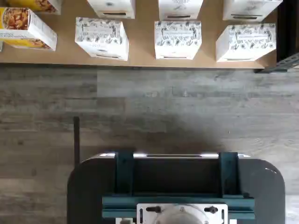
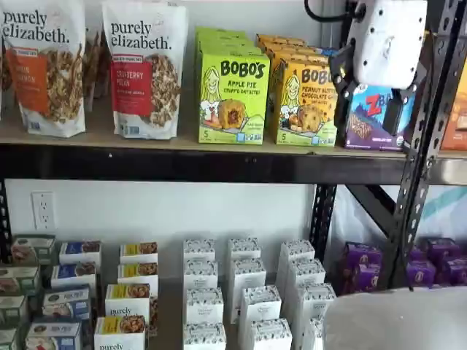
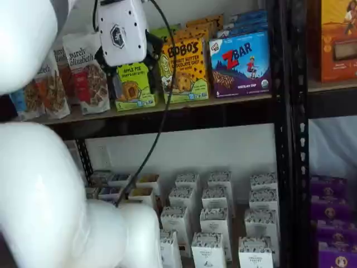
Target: Pick the green box on the top shelf, the fourth from the left
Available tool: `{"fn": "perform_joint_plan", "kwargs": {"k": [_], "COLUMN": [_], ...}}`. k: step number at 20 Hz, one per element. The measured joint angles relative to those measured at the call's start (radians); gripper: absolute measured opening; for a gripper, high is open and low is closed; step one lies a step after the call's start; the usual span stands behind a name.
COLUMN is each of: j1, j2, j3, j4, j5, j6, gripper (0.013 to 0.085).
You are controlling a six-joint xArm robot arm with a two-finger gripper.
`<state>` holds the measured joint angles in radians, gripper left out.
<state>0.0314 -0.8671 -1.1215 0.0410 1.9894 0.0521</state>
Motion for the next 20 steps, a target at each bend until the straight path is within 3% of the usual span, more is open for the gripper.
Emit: {"fn": "perform_joint_plan", "kwargs": {"k": [4,14,17,20], "j1": [-0.02,0.028,0.029,0.064], "j2": [-0.073,-0.058,-0.039,-0.023], "j3": [0.063,0.053,0.039,0.03], "j4": [0.022,-0.015,-0.001,-0.015], "j5": [-0.125,-0.14,-0.138,-0.159], "j6": [-0.015,0.021,0.027,0.055], "gripper": [0.085,0.085,0.085,0.085]}}
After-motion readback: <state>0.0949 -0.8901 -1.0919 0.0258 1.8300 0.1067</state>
